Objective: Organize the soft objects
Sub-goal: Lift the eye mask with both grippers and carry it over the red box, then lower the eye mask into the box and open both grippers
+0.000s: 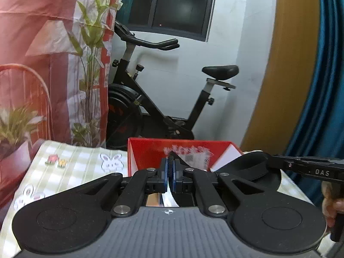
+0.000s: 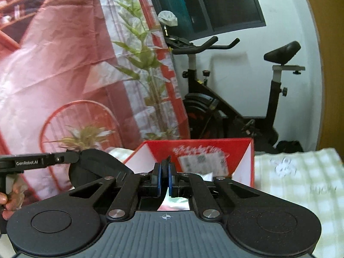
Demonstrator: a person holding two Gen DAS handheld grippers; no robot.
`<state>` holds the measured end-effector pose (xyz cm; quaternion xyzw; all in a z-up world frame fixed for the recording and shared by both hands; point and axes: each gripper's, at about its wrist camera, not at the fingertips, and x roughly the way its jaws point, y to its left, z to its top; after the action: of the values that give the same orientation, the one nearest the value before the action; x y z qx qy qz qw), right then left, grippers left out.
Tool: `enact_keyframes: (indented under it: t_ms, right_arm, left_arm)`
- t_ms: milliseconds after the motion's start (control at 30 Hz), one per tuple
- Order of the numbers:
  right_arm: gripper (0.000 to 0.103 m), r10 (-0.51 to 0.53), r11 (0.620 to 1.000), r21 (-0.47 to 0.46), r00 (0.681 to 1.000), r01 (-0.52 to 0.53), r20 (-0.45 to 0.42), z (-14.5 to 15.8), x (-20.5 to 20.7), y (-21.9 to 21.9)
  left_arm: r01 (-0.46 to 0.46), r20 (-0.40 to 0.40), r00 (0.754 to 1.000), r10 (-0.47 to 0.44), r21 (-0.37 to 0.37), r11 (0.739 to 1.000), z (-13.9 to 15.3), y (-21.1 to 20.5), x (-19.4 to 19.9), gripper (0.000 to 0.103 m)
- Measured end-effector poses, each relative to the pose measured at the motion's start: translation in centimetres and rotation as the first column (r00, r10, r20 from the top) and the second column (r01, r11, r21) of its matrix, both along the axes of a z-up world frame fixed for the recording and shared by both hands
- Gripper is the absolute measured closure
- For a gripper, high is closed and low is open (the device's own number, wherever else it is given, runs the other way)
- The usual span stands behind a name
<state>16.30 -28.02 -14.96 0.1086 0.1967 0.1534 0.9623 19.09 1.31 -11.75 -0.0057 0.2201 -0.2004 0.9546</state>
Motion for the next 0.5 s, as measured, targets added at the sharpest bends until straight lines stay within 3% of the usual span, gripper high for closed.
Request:
enact_keyframes:
  t_ms: [333, 433, 500]
  right_arm:
    - [0.097, -0.100, 0.990, -0.109, 0.992, 0.091, -0.080, -2.1, 10.6, 0.5]
    - [0.097, -0.118, 0.986, -0.131, 0.984, 0.101, -0.131, -3.4, 12.8, 0.6]
    - [0.097, -0.131, 0.983, -0.150, 0.979, 0.107, -0.158, -4.3, 14.0, 0.7]
  left_arm:
    - [-0.097, 0.019, 0.995, 0.096, 0.121, 0.988, -2.5, -5.0, 8.7, 0.098]
    - [-0.096, -0.014, 0.995, 0.099, 0.148, 0.984, -3.4, -5.9, 10.8, 0.098]
    - [-0.081, -0.079, 0.992, 0.094, 0.152, 0.985, -4.1, -6.1, 11.9, 0.098]
